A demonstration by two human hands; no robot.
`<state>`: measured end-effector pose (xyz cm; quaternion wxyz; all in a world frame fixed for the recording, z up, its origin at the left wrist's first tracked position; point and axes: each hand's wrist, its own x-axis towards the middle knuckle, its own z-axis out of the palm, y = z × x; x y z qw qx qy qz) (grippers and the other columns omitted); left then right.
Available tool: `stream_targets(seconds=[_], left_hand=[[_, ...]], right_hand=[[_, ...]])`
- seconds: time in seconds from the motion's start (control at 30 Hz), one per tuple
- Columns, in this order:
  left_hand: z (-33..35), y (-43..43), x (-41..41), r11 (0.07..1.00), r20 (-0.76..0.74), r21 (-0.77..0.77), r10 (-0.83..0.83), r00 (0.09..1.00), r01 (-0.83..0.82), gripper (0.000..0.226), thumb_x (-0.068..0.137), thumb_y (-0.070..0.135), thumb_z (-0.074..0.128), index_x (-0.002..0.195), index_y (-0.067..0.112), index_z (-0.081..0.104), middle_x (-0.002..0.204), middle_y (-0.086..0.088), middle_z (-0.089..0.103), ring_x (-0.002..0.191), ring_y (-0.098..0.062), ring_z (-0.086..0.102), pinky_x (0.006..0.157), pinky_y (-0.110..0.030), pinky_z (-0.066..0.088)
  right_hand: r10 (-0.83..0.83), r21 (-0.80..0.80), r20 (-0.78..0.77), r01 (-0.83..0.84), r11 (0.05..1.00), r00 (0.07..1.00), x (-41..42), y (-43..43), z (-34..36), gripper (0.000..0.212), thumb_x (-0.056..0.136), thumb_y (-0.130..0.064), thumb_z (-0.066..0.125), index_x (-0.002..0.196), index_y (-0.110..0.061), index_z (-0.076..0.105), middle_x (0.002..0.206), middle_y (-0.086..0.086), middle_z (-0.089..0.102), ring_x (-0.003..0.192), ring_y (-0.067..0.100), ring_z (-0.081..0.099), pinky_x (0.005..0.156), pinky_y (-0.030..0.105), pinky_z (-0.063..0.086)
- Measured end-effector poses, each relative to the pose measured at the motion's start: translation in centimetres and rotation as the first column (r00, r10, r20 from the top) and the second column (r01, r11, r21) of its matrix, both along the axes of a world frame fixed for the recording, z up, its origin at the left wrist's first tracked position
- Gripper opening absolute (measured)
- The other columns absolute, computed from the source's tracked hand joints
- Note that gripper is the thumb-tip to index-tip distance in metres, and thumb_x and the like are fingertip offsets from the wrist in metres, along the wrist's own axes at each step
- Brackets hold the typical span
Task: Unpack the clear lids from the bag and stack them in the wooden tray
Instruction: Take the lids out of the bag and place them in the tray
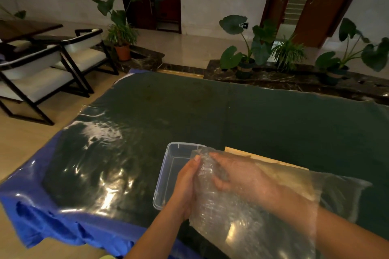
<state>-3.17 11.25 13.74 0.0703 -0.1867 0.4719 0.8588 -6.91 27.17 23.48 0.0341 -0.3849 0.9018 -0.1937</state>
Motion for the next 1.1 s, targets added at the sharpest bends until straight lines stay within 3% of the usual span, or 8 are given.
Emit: stream_targets(seconds=[0.13,0.33,0.53,0.63,0.7,0.8,0.93,1.1], left_hand=[[0.0,0.3,-0.3,0.997,0.023,-0.069,0.025,0.999,-0.023,0.075,0.071,0.076,0.069,0.125,0.024,0.072,0.123,-0.014,0.075,0.116,-0.034,0.070,0.106,-0.059,0.049],[-0.6,-0.6,-0.5,0.997,0.111,-0.030,0.070,0.991,-0.067,0.063,0.090,0.069,0.053,0.120,0.019,0.076,0.119,-0.018,0.076,0.112,-0.036,0.072,0.104,-0.058,0.051],[-1.1,-1.0,-0.6,0.990,0.136,-0.079,0.127,0.983,-0.117,0.055,0.092,0.063,0.054,0.113,0.018,0.078,0.115,-0.016,0.077,0.107,-0.036,0.074,0.102,-0.058,0.053],[-1.5,-1.3,-0.5,0.981,0.119,-0.117,0.170,0.978,-0.156,0.054,0.089,0.063,0.055,0.111,0.019,0.079,0.112,-0.014,0.078,0.105,-0.034,0.075,0.099,-0.058,0.055],[-1.8,-1.5,-0.4,0.974,0.117,-0.130,0.200,0.973,-0.185,0.052,0.094,0.059,0.054,0.109,0.017,0.079,0.110,-0.015,0.079,0.103,-0.034,0.076,0.097,-0.058,0.056],[-2.2,-1.8,-0.4,0.961,0.103,-0.154,0.247,0.964,-0.230,0.049,0.100,0.052,0.051,0.107,0.013,0.079,0.109,-0.018,0.078,0.101,-0.036,0.076,0.089,-0.055,0.060],[-2.5,-3.0,-0.2,0.935,0.117,-0.127,0.345,0.931,-0.331,0.045,0.104,0.049,0.048,0.098,0.020,0.081,0.102,-0.017,0.080,0.091,-0.036,0.078,0.071,-0.047,0.063],[-2.6,-4.3,0.0,0.922,0.176,-0.064,0.387,0.905,-0.381,0.053,0.101,0.058,0.047,0.109,0.016,0.078,0.108,-0.019,0.078,0.099,-0.041,0.075,0.091,-0.065,0.056]], right_hand=[[-0.055,0.094,-0.015,0.056,0.994,0.998,0.0,-0.9,-0.8,0.071,0.086,-0.054,0.064,0.148,-0.033,0.036,0.145,-0.011,0.051,0.132,0.008,0.049,0.110,0.024,0.037],[-0.315,-0.068,0.180,0.332,0.941,0.932,0.3,-1.6,-2.3,0.040,0.092,-0.044,0.063,0.126,-0.025,0.054,0.114,-0.009,0.063,0.102,0.009,0.060,0.084,0.019,0.040],[-0.439,-0.205,0.422,0.556,0.806,0.793,0.8,-2.7,-2.8,0.035,0.094,-0.033,0.065,0.127,-0.023,0.060,0.110,-0.012,0.061,0.098,0.007,0.057,0.090,0.023,0.045],[-0.319,-0.312,0.742,0.724,0.615,0.590,0.7,-2.6,-2.6,0.012,0.094,-0.022,0.065,0.103,-0.019,0.073,0.103,0.003,0.073,0.096,0.020,0.069,0.084,0.034,0.055],[-0.188,-0.306,0.856,0.766,0.565,0.481,0.9,-2.4,-2.4,0.012,0.096,-0.021,0.063,0.097,-0.014,0.072,0.107,0.016,0.073,0.100,0.032,0.070,0.090,0.047,0.056],[-0.144,-0.335,0.872,0.785,0.520,0.468,1.3,-2.1,-2.0,0.017,0.089,-0.019,0.070,0.100,-0.007,0.075,0.105,0.021,0.075,0.101,0.039,0.071,0.091,0.058,0.056],[-0.109,-0.358,0.887,0.819,0.448,0.448,1.3,-1.3,-1.0,0.016,0.088,-0.022,0.071,0.100,-0.013,0.077,0.096,0.015,0.077,0.086,0.031,0.075,0.070,0.045,0.063],[-0.090,-0.343,0.904,0.832,0.437,0.419,1.2,0.1,1.6,0.017,0.090,-0.027,0.072,0.099,-0.013,0.078,0.099,0.016,0.077,0.092,0.035,0.074,0.084,0.052,0.061]])
